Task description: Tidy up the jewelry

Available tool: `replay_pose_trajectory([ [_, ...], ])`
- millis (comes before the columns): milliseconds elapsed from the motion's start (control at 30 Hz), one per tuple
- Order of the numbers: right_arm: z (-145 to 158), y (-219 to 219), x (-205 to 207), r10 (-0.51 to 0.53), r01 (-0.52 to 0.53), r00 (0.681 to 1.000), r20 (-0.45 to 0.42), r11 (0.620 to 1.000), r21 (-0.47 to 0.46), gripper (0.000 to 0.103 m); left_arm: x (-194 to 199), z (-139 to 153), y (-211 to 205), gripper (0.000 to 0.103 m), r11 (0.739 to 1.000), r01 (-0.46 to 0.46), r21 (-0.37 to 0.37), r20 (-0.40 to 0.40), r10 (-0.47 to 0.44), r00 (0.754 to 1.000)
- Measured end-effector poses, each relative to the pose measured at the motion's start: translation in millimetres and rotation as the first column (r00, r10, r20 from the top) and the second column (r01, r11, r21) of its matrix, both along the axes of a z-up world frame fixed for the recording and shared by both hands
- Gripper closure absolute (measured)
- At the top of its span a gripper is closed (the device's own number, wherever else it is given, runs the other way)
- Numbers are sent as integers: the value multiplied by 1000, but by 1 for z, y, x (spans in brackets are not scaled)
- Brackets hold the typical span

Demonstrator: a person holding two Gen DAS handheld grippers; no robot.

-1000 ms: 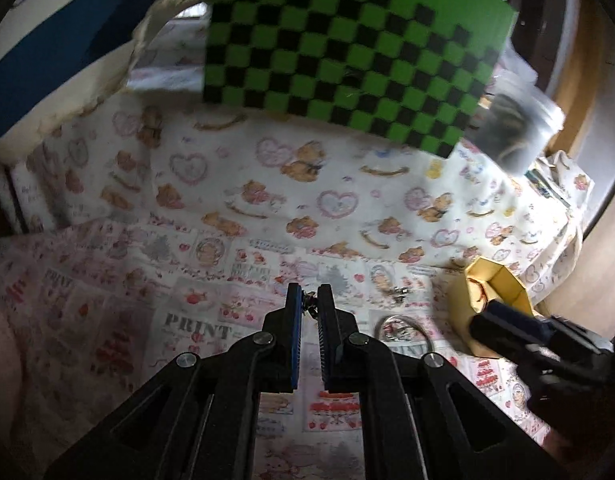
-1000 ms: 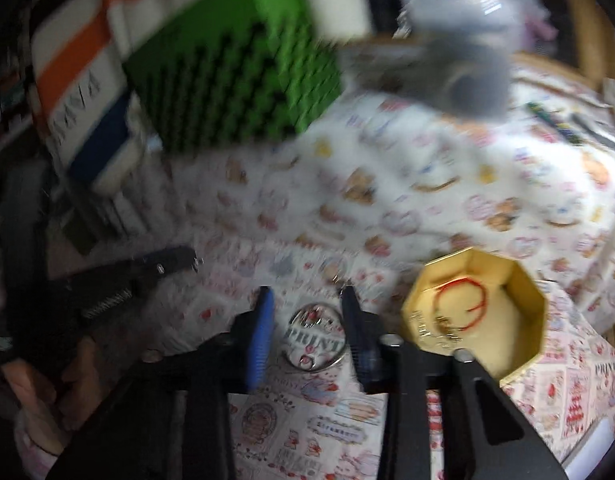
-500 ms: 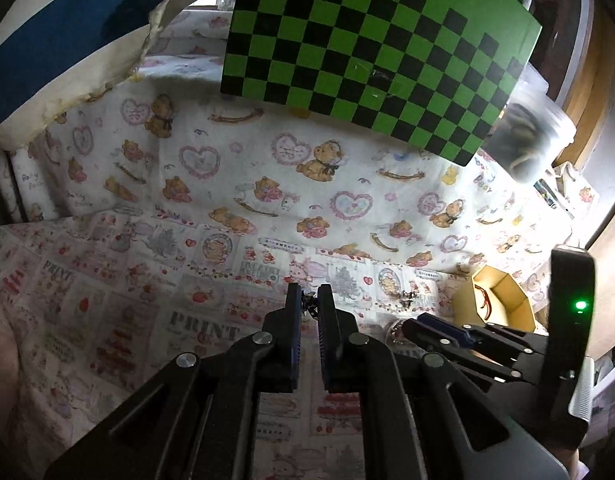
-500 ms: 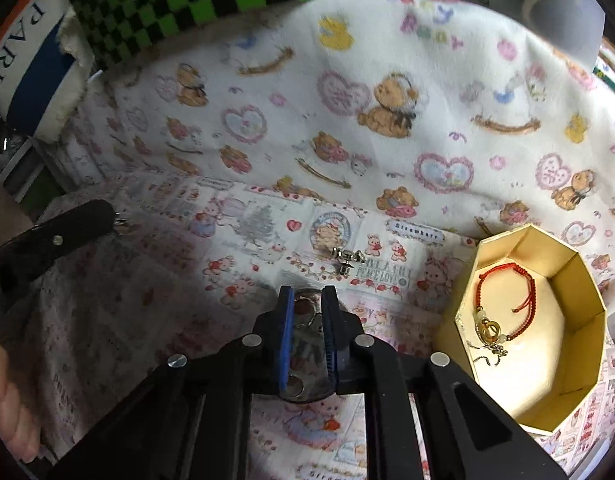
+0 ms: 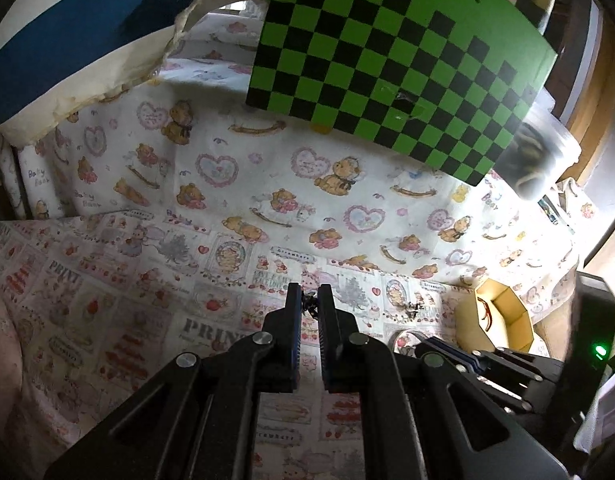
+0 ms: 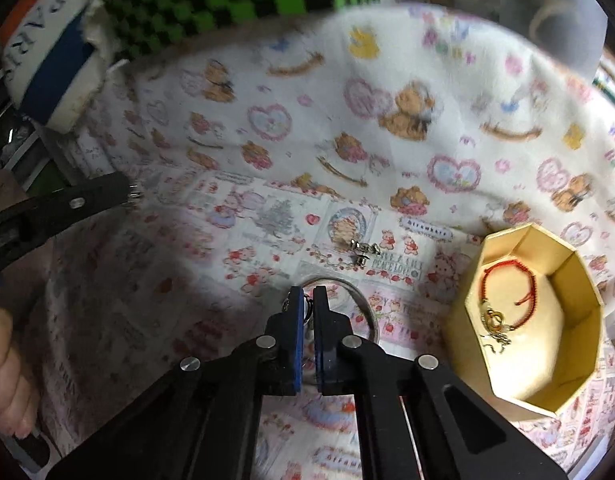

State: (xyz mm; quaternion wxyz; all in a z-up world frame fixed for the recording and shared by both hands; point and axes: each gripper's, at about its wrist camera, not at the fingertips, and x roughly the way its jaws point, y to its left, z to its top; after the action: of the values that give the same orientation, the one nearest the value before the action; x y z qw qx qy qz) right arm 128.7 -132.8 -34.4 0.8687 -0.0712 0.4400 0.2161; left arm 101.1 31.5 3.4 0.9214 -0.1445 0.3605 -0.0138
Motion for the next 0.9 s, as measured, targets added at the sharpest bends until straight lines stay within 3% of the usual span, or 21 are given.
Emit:
replay_pose_trajectory([
  [267,44,-24,-41,-2,-7,992,129,998,70,98,-14,14,-12,96,999,26,20,46,-27,999],
  [633,94,-82,-86,-91,40,948,304,985,170,98,-38,38,-46,96,992,102,74,149,-112,982],
  [767,102,-99,-87,-133,63,933,334,975,213,98,-47,44,-56,96,985,153,79,222,-167,961],
  [900,104,-120,-82,-178,98,932,317,962,254,98,-50,46,-62,96,979,199,49,237,-205,950],
])
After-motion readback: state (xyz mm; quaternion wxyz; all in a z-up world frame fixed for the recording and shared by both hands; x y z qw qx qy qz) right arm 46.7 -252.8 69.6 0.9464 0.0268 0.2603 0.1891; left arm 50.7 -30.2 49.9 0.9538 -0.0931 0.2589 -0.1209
